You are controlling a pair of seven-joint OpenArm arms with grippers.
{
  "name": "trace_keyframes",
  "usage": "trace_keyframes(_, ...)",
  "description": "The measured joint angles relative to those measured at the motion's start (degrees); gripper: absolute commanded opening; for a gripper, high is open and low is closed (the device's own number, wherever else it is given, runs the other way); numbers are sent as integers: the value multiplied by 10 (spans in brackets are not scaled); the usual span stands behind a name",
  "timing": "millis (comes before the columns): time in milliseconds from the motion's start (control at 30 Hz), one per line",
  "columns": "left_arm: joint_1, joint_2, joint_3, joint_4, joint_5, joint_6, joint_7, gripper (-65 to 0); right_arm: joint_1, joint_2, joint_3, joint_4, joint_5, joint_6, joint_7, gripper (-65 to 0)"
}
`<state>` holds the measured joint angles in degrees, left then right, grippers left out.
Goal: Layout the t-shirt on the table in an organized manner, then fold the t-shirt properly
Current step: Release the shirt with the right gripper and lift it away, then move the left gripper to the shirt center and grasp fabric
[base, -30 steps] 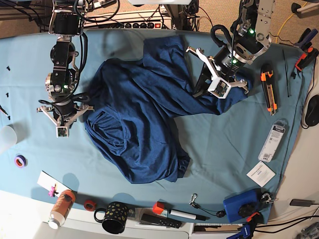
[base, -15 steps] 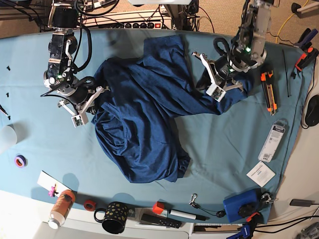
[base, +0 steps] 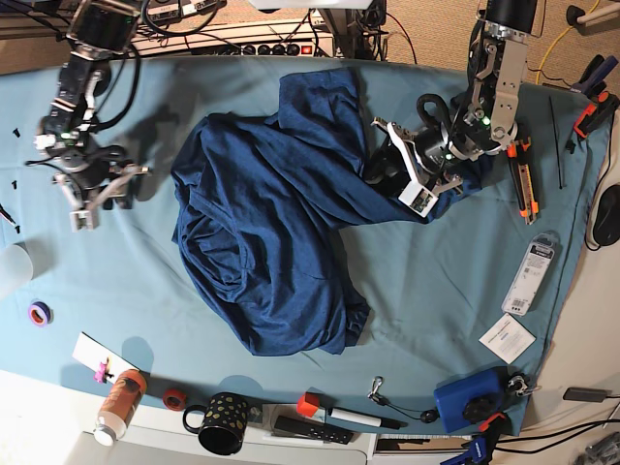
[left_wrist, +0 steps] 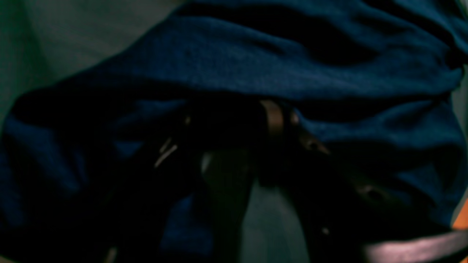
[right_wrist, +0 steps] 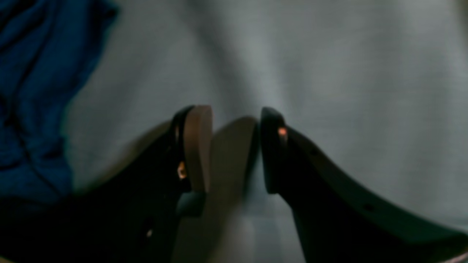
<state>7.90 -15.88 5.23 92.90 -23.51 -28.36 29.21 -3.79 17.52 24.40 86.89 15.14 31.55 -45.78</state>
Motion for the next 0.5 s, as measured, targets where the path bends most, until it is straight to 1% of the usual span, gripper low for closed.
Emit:
trace_keyframes(133,-3,2,0,3,-17,-2,2,-409,0,21,36,0,52,0,-11,-427)
trace_keyframes(233,-8,2,0,23,-25,-38,6,-409,0,26,55,0,95,1,-38,-427)
trace_keyframes(267,-11,3,0,33,-26,-45,5,-409,0,26,57,0,109,15,-50,-427)
trace_keyframes(300,-15,4,0,42,-27,-45,3,-409,-2,26,58,0,126,31,-63,-427)
trace_keyframes(367,-19,5,0,60,-27,-45,4,-409,-11,24,57,0,168,49,-73,-427)
trace_keyframes(433,-24,10,0,69,-26,-45,4,-409,-23,23,57,0,200,76,-85,-427)
trace_keyframes(500,-39,17,0,70,-25,-45,8,-409,-37,18,56,0,228,82,-97,-427)
